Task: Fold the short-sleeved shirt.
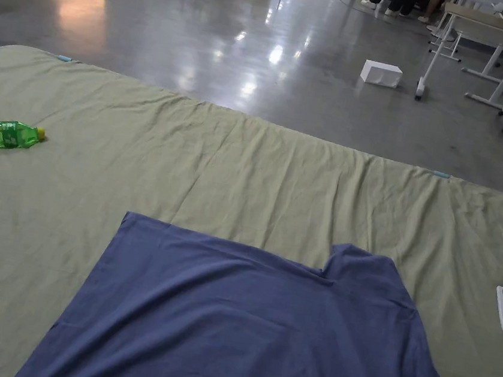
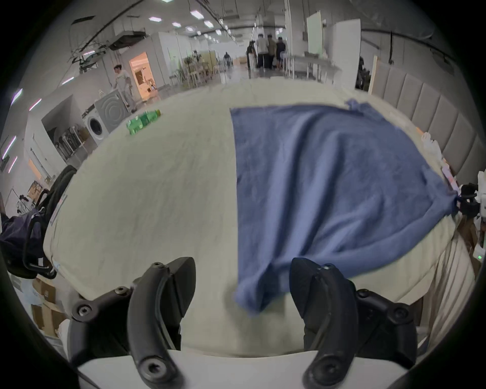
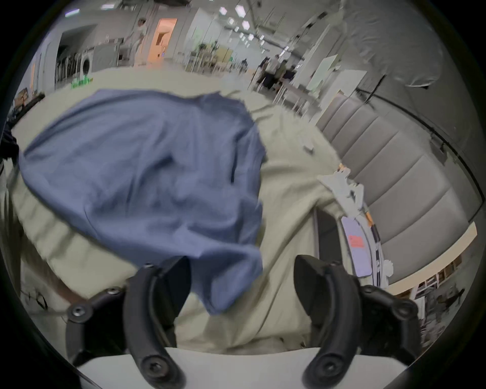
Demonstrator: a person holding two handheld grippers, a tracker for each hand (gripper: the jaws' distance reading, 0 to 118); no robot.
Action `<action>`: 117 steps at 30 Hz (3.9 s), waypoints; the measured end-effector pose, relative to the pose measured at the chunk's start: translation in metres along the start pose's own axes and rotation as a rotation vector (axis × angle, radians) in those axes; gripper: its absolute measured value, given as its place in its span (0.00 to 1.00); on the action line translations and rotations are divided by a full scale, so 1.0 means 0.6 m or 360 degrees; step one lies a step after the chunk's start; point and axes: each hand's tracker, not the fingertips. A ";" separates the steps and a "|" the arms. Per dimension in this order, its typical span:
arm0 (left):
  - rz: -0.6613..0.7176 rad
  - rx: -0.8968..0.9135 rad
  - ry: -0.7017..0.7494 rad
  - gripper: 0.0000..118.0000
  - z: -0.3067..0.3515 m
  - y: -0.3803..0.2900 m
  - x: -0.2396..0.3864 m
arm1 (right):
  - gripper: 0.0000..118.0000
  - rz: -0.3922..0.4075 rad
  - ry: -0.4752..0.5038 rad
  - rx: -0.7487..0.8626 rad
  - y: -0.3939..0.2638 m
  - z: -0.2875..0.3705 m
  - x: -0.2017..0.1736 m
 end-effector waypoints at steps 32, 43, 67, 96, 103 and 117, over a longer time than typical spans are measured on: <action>0.0193 0.0893 -0.0064 0.01 0.084 0.218 0.125 | 0.00 -0.0388 -0.0057 0.1173 0.290 0.067 -0.076; 0.0223 0.0263 -0.0102 0.08 0.063 0.123 0.028 | 0.00 -0.0316 0.0063 0.0972 0.265 0.023 -0.103; 0.0404 -0.0400 0.0058 0.55 -0.093 -0.001 -0.026 | 0.00 -0.0295 0.0146 0.0749 0.217 -0.014 -0.123; 0.0220 -0.0281 -0.0047 0.06 -0.027 0.016 0.014 | 0.50 -0.0491 0.0180 -0.0303 0.005 -0.046 0.052; 0.0215 -0.0292 -0.0040 0.06 -0.030 0.019 0.015 | 0.51 -0.0482 0.0263 -0.0477 -0.023 -0.097 0.023; 0.0286 -0.0141 -0.0028 0.06 -0.018 0.028 0.002 | 0.06 -0.0374 0.0290 -0.0283 0.016 -0.048 0.026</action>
